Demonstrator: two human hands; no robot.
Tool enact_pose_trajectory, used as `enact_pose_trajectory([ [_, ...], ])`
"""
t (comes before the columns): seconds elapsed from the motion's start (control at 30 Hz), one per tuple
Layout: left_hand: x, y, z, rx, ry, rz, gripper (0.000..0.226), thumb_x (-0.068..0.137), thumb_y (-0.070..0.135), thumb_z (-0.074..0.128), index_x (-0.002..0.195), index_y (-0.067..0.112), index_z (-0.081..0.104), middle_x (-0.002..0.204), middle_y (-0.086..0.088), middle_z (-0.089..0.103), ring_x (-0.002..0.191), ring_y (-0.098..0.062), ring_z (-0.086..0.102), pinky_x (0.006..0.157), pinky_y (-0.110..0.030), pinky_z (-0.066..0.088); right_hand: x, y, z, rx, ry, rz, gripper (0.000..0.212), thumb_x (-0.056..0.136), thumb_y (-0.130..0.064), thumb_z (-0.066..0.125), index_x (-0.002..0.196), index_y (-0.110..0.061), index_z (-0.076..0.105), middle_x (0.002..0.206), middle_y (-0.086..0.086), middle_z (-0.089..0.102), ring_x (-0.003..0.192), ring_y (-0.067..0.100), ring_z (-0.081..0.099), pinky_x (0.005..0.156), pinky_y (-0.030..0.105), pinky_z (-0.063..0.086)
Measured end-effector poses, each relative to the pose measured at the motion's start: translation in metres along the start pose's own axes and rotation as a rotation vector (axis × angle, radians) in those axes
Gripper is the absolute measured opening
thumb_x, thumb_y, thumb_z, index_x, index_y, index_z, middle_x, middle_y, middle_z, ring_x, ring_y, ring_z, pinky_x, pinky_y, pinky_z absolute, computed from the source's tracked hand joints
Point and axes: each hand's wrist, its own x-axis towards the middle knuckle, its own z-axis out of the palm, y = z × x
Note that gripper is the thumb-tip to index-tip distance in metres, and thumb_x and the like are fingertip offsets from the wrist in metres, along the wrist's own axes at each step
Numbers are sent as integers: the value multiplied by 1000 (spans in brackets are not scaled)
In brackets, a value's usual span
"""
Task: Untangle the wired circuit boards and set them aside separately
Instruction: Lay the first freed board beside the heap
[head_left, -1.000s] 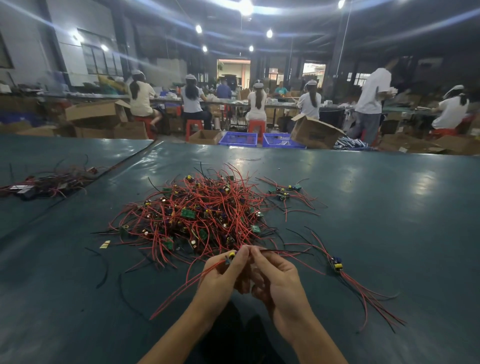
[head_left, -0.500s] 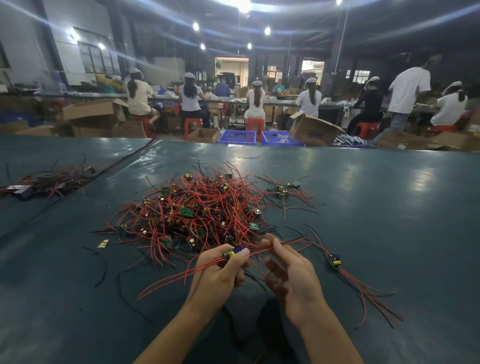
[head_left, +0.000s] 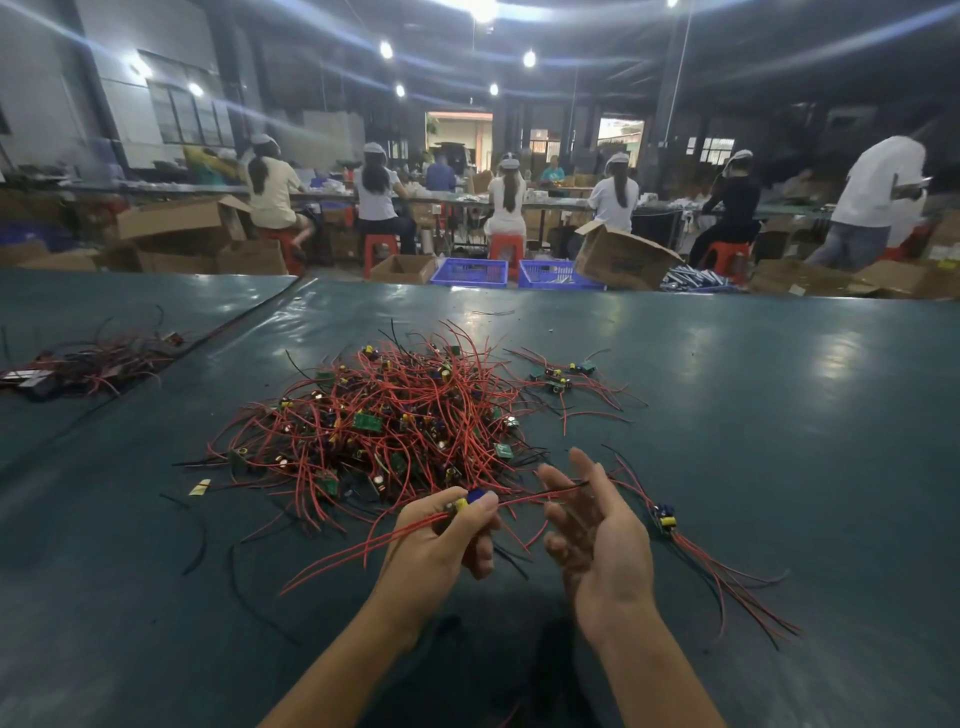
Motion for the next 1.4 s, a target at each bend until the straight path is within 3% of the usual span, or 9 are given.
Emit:
enact_pose_trajectory([
  [0.2,4,-2,-7,100,-10,42,25,76,48,62,70,25,69,63,-2,63,59,-15,59,57,-22,50,-12,9,12,-380,-199,-113,49,67,-65,64,87,-23,80,74,6,69,60,16,56,47,23,43],
  [0.3,4,-5,-6,220,9,159,22,83,45,60,75,25,66,61,-3,62,55,-15,58,53,-27,48,-17,17,15,-465,-274,-189,44,77,-56,63,79,-15,79,72,16,71,66,27,61,60,30,51],
  [0.47,0,-16,-12,572,29,279,35,84,64,54,90,31,60,66,7,66,52,-4,57,49,-24,43,-23,15,18,-497,-221,-226,30,72,-51,67,69,-24,79,57,-6,66,56,1,62,49,12,44],
  [0.63,-2,-21,-9,708,101,212,25,76,60,48,90,43,60,83,0,72,81,-22,69,74,-44,55,-21,17,15,-603,-162,-247,7,78,-36,79,79,-30,76,76,-10,74,73,7,70,63,30,59],
  [0.73,-3,-23,-12,1004,18,425,35,86,47,58,119,34,57,91,8,71,82,-13,68,68,-32,54,-17,18,13,-595,-138,-247,11,85,-25,76,96,-21,77,79,-3,76,77,13,73,73,38,62],
  [0.93,2,-16,-16,1080,-14,357,48,94,43,54,140,36,43,84,23,62,75,-3,59,70,-26,49,0,-12,4,-340,57,-228,8,89,-9,69,94,-15,72,65,0,68,54,21,69,45,29,55],
  [1.17,2,-17,-21,1122,13,358,31,92,37,58,123,34,61,73,25,52,70,-1,55,63,-25,51,33,-85,-22,-1308,379,-721,22,90,-33,62,98,-18,76,88,6,70,82,33,63,74,35,50],
  [1.3,2,-17,-22,1128,16,360,28,93,38,56,119,35,62,75,24,54,70,0,54,62,-23,50,46,-86,-30,-1761,406,-591,23,93,-34,52,89,-20,69,94,6,58,78,33,52,68,31,36],
  [1.4,2,-17,-22,1125,18,349,26,93,39,55,117,36,63,78,24,55,75,-1,57,65,-23,50,52,-69,-39,-2065,293,-359,27,97,-38,47,109,-21,64,114,4,58,106,29,59,77,32,42],
])
